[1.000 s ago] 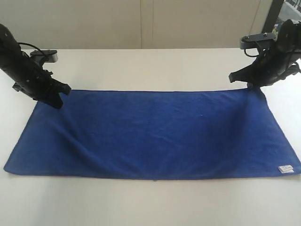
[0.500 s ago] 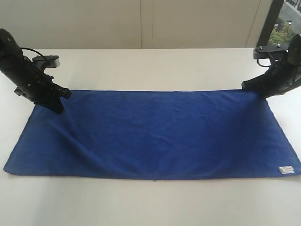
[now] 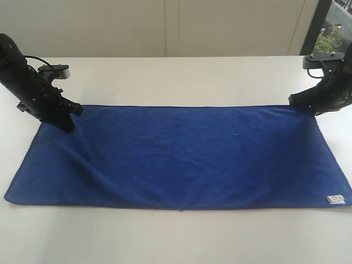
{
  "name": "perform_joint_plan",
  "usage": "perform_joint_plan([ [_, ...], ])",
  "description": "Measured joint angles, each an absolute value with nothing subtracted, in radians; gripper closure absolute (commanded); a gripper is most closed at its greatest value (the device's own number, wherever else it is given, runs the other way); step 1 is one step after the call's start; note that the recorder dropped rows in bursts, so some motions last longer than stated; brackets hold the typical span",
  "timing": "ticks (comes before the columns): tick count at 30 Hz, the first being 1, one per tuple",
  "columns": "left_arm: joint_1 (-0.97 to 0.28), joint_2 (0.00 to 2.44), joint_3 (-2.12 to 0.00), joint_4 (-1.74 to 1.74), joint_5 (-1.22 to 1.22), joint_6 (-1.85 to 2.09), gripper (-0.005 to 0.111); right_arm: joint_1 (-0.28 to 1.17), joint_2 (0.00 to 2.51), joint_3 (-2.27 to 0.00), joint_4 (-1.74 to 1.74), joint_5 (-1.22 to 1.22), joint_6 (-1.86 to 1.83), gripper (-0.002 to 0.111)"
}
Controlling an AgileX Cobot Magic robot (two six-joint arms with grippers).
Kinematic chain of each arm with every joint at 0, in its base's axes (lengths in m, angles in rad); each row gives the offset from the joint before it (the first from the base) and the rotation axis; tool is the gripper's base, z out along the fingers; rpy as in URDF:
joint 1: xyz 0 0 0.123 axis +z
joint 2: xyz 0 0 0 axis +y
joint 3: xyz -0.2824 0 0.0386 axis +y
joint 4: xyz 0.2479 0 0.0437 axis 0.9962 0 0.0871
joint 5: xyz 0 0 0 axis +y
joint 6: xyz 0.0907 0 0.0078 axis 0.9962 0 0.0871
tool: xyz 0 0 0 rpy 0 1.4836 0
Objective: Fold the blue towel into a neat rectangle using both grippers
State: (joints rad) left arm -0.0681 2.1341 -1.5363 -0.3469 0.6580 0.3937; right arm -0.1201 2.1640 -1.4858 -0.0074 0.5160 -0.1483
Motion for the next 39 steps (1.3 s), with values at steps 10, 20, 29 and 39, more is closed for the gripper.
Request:
perform_joint_plan([
  [10,-0.068,2.134,-1.536,-0.347,0.659,0.398,0.107,-0.103,2.03,-1.486,0.032,0.739,-0.148,0.108],
  [20,-0.068,1.964,-1.536,-0.297,0.781,0.398,0.107,-0.095,1.859,-1.362,0.096,0.804,-0.148,0.108],
  [29,-0.068,1.702,-1.214,-0.269,0.912,0.352,0.107,-0.077,1.58,-1.017,0.196,0.748,-0.148,0.108],
  [39,-0.068,1.762,-0.975,-0.271,0.673,0.319,0.107,0.0,1.564,-0.779,0.144,0.557,-0.091,0.108],
])
